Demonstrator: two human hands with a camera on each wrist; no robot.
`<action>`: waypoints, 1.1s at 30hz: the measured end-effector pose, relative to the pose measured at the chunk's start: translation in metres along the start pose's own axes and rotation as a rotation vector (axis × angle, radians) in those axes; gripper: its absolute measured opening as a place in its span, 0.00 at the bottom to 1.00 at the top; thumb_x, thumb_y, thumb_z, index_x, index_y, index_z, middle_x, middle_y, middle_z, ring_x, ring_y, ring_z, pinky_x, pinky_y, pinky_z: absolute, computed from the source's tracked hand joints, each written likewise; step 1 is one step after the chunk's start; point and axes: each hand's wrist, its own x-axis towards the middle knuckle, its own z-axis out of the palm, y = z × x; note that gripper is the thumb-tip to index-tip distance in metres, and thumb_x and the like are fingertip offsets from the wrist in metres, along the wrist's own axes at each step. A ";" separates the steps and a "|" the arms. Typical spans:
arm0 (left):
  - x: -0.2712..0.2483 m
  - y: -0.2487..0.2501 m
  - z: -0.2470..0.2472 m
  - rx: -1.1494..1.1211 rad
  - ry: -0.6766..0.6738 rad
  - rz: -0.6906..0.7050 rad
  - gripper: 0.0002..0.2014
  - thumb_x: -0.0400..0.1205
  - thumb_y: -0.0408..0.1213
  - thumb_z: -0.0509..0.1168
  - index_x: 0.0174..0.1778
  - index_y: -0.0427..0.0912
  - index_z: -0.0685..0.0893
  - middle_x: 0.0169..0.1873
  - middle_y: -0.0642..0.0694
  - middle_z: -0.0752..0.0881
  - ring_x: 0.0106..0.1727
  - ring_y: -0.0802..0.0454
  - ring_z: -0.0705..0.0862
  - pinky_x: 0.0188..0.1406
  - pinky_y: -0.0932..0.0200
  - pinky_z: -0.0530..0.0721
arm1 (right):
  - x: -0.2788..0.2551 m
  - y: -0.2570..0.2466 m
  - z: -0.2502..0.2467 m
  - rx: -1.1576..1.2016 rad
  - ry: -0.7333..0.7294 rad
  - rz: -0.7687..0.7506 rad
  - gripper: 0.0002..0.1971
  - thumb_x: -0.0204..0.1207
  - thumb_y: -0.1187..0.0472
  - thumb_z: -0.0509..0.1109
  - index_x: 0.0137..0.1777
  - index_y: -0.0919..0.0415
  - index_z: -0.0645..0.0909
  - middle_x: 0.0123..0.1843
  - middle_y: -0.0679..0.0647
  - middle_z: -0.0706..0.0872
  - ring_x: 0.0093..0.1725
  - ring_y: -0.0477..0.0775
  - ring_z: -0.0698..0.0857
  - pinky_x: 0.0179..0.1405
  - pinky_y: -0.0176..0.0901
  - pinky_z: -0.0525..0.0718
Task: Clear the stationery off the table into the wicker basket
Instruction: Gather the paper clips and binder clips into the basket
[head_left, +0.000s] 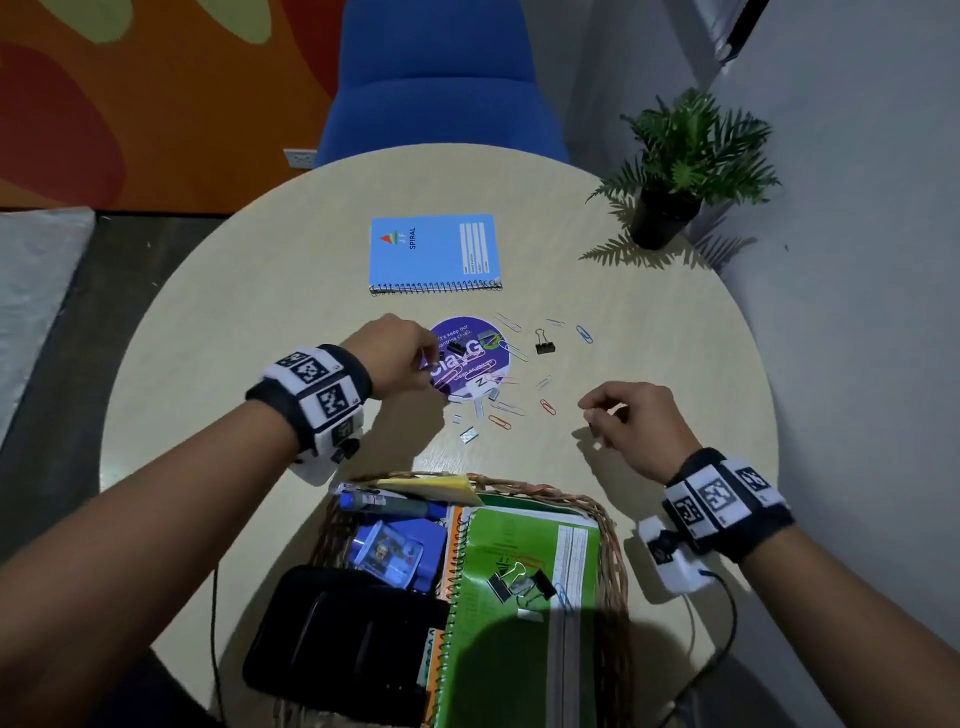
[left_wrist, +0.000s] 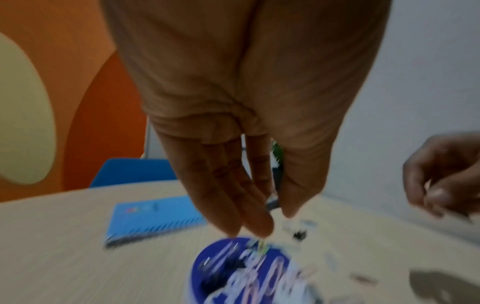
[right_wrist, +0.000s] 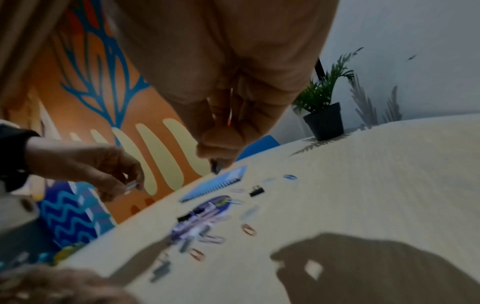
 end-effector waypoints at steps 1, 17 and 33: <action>-0.009 0.005 -0.003 -0.020 0.009 0.040 0.07 0.76 0.36 0.67 0.48 0.43 0.85 0.40 0.47 0.86 0.40 0.48 0.80 0.42 0.59 0.76 | -0.008 -0.004 -0.003 0.016 -0.054 -0.008 0.05 0.75 0.69 0.71 0.43 0.60 0.87 0.27 0.48 0.85 0.19 0.38 0.79 0.27 0.26 0.77; -0.107 0.092 0.053 -0.109 -0.226 0.434 0.14 0.82 0.38 0.60 0.60 0.52 0.85 0.54 0.52 0.90 0.55 0.52 0.85 0.56 0.58 0.81 | -0.040 -0.012 -0.008 -0.094 -0.312 -0.034 0.08 0.77 0.64 0.70 0.54 0.58 0.87 0.42 0.46 0.88 0.30 0.28 0.83 0.35 0.21 0.79; 0.058 -0.002 0.007 -0.013 0.043 -0.235 0.09 0.78 0.38 0.68 0.49 0.38 0.89 0.51 0.38 0.89 0.56 0.38 0.85 0.51 0.53 0.81 | 0.118 -0.012 0.030 -0.330 0.038 0.070 0.14 0.70 0.59 0.75 0.56 0.57 0.85 0.55 0.58 0.89 0.53 0.61 0.86 0.54 0.48 0.85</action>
